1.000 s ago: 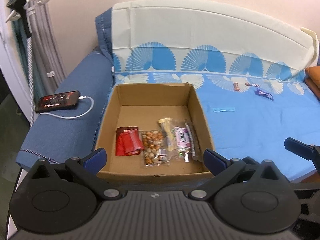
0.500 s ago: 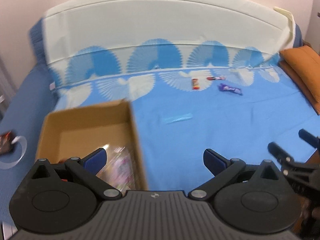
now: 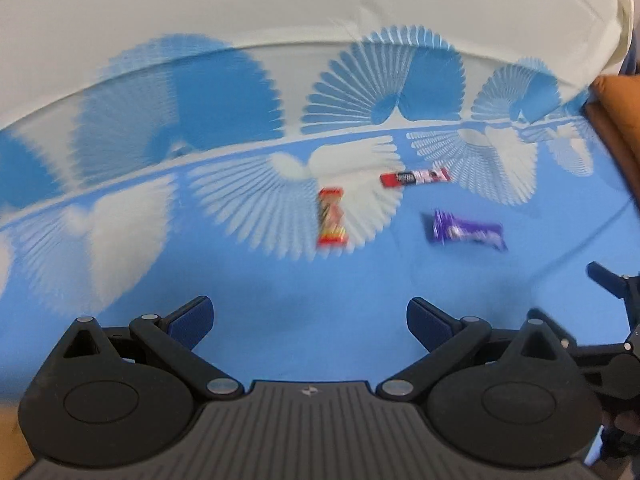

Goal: Organize snacks
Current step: 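Grasp the red-gold wrapped candy with the left tool while the right tool grasps the purple chocolate bar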

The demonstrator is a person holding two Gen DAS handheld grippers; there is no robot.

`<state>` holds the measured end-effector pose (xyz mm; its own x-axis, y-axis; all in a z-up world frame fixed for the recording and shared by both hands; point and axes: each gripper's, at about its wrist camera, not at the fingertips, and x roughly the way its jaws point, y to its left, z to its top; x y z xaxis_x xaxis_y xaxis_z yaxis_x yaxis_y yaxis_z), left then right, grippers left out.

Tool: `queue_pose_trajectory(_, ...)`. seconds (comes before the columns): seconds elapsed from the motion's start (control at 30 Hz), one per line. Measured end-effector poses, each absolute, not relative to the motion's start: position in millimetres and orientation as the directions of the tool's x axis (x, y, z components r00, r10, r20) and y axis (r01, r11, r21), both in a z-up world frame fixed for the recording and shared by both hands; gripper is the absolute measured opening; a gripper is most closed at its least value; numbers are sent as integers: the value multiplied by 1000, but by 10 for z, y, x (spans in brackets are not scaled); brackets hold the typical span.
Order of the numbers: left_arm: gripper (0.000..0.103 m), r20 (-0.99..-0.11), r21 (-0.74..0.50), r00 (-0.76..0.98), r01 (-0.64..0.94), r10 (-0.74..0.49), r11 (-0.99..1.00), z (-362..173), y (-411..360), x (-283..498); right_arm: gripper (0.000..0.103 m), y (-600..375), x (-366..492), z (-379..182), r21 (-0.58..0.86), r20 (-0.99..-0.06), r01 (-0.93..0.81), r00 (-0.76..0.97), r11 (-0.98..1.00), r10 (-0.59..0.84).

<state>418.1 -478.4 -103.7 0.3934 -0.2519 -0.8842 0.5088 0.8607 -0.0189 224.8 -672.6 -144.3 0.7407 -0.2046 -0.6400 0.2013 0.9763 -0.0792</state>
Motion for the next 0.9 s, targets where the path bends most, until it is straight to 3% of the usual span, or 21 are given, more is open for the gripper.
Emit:
queue_pose_trajectory(0.33,103,-935,25,320,493,-154,869,-2251,-5466,5235,101,-7307,3392,-2255,-120,-684,134,707,984,-180)
queue_pose_trajectory(0.4,103,-928,3,329,476,-175,879,-2295,-5410,5276,100,-7317,3491,-2384,-126,-711,129,679,984,-180)
queue_pose_trajectory(0.57,103,-917,11,350,505,-194,863,-2306,-5368,5285,100,-7342,3497,-2464,-89,-681,140,714,986,-163)
queue_pose_trajectory(0.6,98,-914,10,356,499,-195,866,-2299,-5356,5277,96,-7327,3496,-2463,-91,-677,135,718,987,-161)
queue_pose_trajectory(0.67,56,-893,13,397,498,-214,867,-2213,-5339,5182,57,-7265,3469,-2424,-88,-662,109,736,990,-140)
queue_pose_trajectory(0.7,21,-892,-8,379,530,-246,848,-2142,-5343,5134,21,-7215,3452,-2402,-95,-662,106,736,990,-143)
queue_pose_trajectory(0.8,19,-901,-33,349,535,-256,844,-2016,-5298,4964,17,-7043,3339,-2390,-123,-668,116,725,986,-169)
queue_pose_trajectory(0.9,18,-895,-27,361,546,-264,837,-1866,-5130,4705,17,-6960,3067,-2305,-47,-667,189,725,981,-172)
